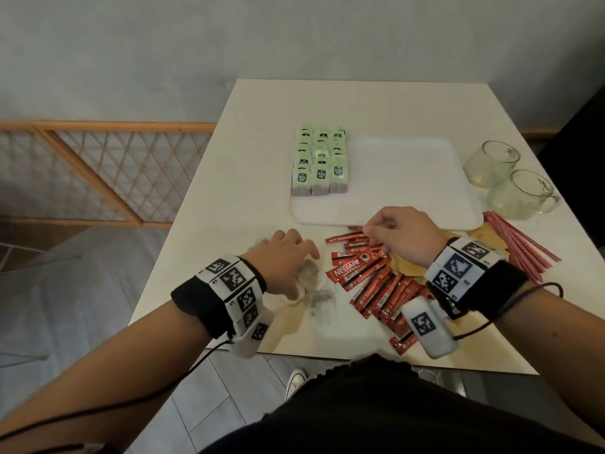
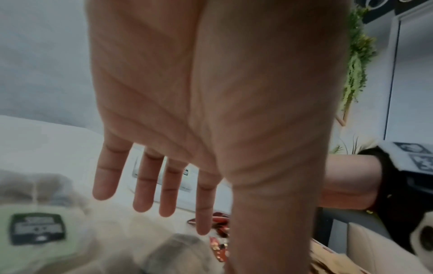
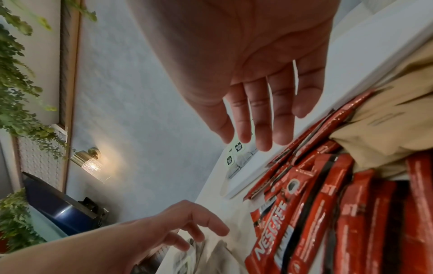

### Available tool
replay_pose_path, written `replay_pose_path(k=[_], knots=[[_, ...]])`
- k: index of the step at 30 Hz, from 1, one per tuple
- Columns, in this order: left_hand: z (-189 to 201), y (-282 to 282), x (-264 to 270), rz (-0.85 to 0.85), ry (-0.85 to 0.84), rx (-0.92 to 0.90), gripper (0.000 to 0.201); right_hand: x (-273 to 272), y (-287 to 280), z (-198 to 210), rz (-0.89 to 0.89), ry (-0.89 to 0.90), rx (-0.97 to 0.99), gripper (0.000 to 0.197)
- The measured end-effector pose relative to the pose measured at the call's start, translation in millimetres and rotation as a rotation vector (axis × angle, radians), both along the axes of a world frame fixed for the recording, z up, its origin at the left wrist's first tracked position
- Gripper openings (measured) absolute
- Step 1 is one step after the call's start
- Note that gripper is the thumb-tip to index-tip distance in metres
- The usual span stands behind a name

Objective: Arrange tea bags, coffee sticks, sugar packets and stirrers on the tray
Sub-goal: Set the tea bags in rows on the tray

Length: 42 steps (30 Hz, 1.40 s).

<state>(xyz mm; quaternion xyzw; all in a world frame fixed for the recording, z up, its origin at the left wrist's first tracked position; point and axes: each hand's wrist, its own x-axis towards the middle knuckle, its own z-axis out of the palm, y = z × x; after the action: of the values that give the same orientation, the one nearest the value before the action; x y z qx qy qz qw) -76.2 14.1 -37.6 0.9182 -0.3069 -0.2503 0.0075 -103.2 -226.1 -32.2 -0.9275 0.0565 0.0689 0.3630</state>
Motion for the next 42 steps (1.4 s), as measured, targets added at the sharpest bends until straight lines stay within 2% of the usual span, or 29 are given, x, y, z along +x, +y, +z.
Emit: replay_pose_path(k=[3,6,8,11,16,19,23,27,31,33,38,40,42], knots=[[-0.5,-10.1,-5.6,-0.007,0.038,-0.017,0.084,2.3,-2.1,0.8,0.008,0.002,-0.01,0.014],[-5.7,-22.7,-8.1,-0.004,-0.018,0.049,0.086,4.0,-1.3,-0.3,0.007,0.02,-0.007,0.014],[-5.5,-30.9,-5.4,-0.007,-0.06,0.053,0.075,3.1,0.7,-2.6,0.013,0.023,0.002,0.011],[-1.6,-40.5,0.5,0.032,-0.018,0.028,0.054,-2.9,6.5,-6.6,0.058,0.048,0.011,0.007],[-1.9,-45.0,9.4,0.036,0.109,0.003,0.027,-10.5,15.8,-15.0,0.218,0.159,0.033,0.019],[1.6,-41.9,15.9,0.07,0.172,-0.086,0.024,-9.7,16.3,-14.3,0.23,0.158,0.08,0.026],[10.5,-37.7,26.1,0.233,0.21,-0.317,0.027,-6.1,17.6,-12.4,0.201,0.132,0.146,0.038],[11.1,-40.2,35.9,0.318,0.2,-0.464,0.03,0.6,17.1,-10.1,0.116,0.001,0.16,0.027],[9.0,-41.5,42.8,0.518,0.423,-0.655,0.041,11.5,11.3,-4.5,0.078,-0.109,0.199,0.021],[6.9,-40.6,47.7,0.613,0.507,-0.73,0.043,19.2,8.3,-2.4,0.061,-0.11,0.199,0.019],[2.1,-38.3,64.1,0.901,0.624,-0.917,0.024,39.4,-0.1,5.7,-0.065,-0.062,0.297,0.015],[2.3,-37.8,70.7,1.026,0.694,-1.009,0.028,45.6,-3.1,7.2,-0.058,-0.013,0.323,0.021],[0.8,-37.7,77.0,1.062,0.697,-1.063,0.036,53.0,-5.6,4.1,-0.041,0.012,0.274,0.03]])
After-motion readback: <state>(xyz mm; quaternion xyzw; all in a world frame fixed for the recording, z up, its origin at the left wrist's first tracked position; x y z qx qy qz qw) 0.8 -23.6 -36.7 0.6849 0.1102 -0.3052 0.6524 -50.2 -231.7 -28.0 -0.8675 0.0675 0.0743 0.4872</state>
